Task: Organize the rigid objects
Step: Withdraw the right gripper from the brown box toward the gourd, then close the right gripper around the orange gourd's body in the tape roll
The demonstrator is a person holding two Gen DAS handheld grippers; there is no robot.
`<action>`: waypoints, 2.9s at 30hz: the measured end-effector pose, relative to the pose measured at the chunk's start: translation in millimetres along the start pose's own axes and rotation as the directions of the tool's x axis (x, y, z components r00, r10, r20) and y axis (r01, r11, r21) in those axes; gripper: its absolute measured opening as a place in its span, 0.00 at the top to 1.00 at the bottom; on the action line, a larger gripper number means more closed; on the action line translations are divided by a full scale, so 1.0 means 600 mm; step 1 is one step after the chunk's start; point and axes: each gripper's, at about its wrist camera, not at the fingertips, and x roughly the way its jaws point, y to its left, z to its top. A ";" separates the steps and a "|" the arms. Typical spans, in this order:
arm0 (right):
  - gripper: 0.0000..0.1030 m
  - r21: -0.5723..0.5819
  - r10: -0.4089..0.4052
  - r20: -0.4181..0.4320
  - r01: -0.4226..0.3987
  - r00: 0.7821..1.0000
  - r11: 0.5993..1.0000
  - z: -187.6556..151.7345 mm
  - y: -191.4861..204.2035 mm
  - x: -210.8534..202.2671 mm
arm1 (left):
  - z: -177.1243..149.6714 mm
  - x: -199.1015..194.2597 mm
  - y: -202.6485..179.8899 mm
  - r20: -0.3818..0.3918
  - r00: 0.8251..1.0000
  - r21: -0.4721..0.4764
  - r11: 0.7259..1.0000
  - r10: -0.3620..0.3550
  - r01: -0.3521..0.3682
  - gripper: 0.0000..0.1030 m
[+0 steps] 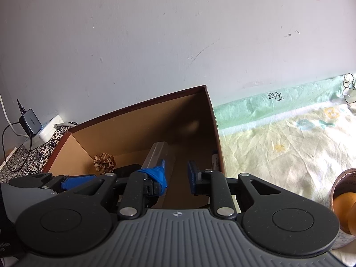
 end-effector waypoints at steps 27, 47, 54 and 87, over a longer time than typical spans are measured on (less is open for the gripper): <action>0.91 0.004 -0.044 0.082 0.044 0.996 0.999 0.020 -0.001 -0.101 | 0.020 -0.112 -0.023 0.143 0.990 0.016 1.000 -0.007 0.004 0.12; 0.89 0.040 -0.104 0.100 0.100 0.990 0.994 -0.005 -0.017 -0.189 | -0.008 -0.174 -0.077 0.188 0.976 0.112 0.989 -0.113 0.093 0.13; 0.89 0.043 -0.125 0.102 0.122 0.987 0.992 -0.023 -0.029 -0.215 | -0.026 -0.195 -0.101 0.181 0.966 0.156 0.975 -0.187 0.159 0.13; 0.89 0.185 -0.221 -0.023 0.221 0.975 0.958 -0.111 -0.211 -0.278 | -0.109 -0.190 -0.226 0.069 0.894 0.337 0.854 -0.443 0.397 0.14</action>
